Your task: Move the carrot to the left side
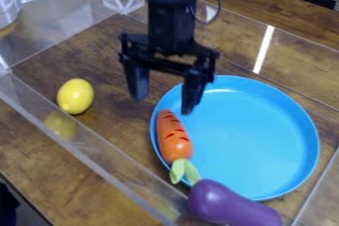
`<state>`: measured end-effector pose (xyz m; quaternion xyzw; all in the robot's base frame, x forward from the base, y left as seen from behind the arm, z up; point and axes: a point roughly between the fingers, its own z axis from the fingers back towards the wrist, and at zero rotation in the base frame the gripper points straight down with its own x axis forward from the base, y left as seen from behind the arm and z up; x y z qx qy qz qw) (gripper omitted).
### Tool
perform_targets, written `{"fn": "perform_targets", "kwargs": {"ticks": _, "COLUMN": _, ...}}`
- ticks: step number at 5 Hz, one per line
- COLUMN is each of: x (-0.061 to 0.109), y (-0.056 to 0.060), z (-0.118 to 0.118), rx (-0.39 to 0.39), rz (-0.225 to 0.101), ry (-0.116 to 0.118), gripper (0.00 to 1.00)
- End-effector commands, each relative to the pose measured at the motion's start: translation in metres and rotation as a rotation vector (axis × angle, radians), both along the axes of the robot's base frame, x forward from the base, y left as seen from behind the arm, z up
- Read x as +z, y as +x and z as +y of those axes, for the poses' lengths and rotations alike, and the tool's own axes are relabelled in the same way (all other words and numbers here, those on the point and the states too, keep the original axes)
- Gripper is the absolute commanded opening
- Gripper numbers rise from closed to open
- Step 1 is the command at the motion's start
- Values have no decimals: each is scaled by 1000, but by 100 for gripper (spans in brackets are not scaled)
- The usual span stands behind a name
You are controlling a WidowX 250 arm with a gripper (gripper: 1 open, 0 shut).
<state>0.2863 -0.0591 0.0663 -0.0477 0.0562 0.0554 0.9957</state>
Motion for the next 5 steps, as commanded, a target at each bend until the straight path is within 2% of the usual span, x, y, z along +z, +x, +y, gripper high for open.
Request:
{"fn": "perform_targets", "kwargs": {"ticks": 1, "x": -15, "y": -1, "z": 0, "rx": 49, "rz": -44, "ry": -20, "gripper": 100}}
{"fn": "perform_targets", "kwargs": {"ticks": 2, "x": -31, "y": -5, "z": -2, "rx": 61, "rz": -58, "ry": -39, "gripper": 100}}
{"fn": "perform_targets", "kwargs": {"ticks": 4, "x": -34, "y": 14, "z": -17, "rx": 1, "rz": -69, "ry": -56, "gripper": 100}}
{"fn": "perform_targets", "kwargs": {"ticks": 5, "x": -34, "y": 18, "z": -25, "rx": 21, "rz": -80, "ry": -62, "gripper": 100}}
